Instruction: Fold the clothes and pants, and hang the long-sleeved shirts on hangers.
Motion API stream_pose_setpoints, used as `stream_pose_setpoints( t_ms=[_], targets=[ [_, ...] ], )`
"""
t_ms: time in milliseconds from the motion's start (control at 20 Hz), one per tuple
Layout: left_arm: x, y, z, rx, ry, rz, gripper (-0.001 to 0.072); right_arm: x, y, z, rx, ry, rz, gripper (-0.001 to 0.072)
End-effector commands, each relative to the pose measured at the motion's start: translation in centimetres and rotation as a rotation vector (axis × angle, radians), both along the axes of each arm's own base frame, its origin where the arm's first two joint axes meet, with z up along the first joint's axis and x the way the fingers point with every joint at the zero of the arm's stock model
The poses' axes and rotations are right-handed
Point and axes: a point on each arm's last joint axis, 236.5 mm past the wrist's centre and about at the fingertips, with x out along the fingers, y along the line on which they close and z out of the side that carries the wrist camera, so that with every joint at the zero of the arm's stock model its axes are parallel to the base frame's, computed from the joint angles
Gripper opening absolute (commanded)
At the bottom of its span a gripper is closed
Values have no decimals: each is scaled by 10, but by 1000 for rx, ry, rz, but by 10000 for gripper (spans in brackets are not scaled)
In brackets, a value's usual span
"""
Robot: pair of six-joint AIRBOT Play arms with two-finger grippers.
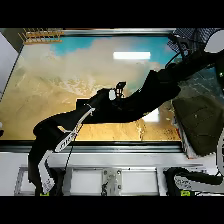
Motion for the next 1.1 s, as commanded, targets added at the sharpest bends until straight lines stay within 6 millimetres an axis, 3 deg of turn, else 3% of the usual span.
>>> stream_pose_setpoints(
  t_ms=[0,200,300,400,600,800,1050],
  targets=[
    [0,-11,-2,-15,21,-13,9,-2,16,11,14,-26,33,13],
    [14,3,14,-21,4,8,9,-4,27,15,39,-29,44,14],
    [33,21,34,-38,-19,50,9,-4,39,19,88,-33,57,13],
    [59,46,60,-60,-70,94,9,-3,49,24,122,-48,68,13],
    [107,115,118,-94,-171,204,9,-1,78,29,154,-90,106,13],
    [134,195,169,-101,-245,319,9,-7,130,20,202,-88,195,14],
    [141,276,217,-90,-318,421,9,-10,220,-12,297,-72,294,14]
  ],
)
